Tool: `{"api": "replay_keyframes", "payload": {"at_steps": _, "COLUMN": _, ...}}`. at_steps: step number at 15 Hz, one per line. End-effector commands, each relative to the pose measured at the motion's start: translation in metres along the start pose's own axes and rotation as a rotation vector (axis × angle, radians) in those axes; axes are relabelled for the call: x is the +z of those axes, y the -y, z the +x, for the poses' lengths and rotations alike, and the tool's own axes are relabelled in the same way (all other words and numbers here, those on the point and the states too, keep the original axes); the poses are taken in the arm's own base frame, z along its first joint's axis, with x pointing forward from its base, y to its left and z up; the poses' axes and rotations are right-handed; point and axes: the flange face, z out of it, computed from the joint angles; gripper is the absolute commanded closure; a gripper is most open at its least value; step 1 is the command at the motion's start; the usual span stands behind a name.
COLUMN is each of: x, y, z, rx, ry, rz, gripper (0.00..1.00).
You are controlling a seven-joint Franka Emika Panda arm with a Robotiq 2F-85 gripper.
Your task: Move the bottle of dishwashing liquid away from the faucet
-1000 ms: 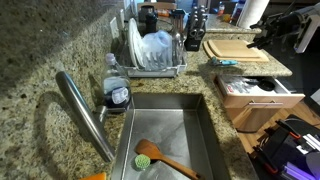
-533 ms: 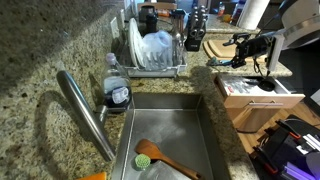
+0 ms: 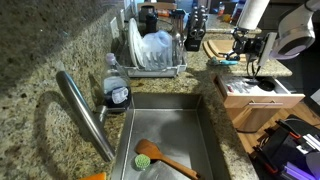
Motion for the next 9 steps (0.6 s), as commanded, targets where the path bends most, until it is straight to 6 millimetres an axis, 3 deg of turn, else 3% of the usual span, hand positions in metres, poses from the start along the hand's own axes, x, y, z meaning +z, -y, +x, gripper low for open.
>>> {"api": "replay_keyframes", "payload": {"at_steps": 1, "x": 0.015, "y": -0.018, "z": 0.006, "rx": 0.049, "ry": -0.015, "rz": 0.028, "gripper": 0.00}}
{"api": "replay_keyframes", "payload": {"at_steps": 2, "x": 0.027, "y": -0.036, "z": 0.008, "rx": 0.070, "ry": -0.011, "rz": 0.022, "gripper": 0.00}}
{"api": "replay_keyframes", "payload": {"at_steps": 3, "x": 0.030, "y": -0.042, "z": 0.009, "rx": 0.070, "ry": -0.006, "rz": 0.014, "gripper": 0.00}}
{"api": "replay_keyframes", "payload": {"at_steps": 5, "x": 0.024, "y": -0.033, "z": 0.011, "rx": 0.057, "ry": -0.013, "rz": 0.022, "gripper": 0.00}}
{"api": "replay_keyframes", "payload": {"at_steps": 7, "x": 0.005, "y": -0.013, "z": 0.023, "rx": 0.166, "ry": -0.076, "rz": 0.159, "gripper": 0.00}}
{"api": "replay_keyframes", "payload": {"at_steps": 9, "x": 0.010, "y": -0.024, "z": 0.037, "rx": 0.270, "ry": -0.114, "rz": 0.198, "gripper": 0.00}}
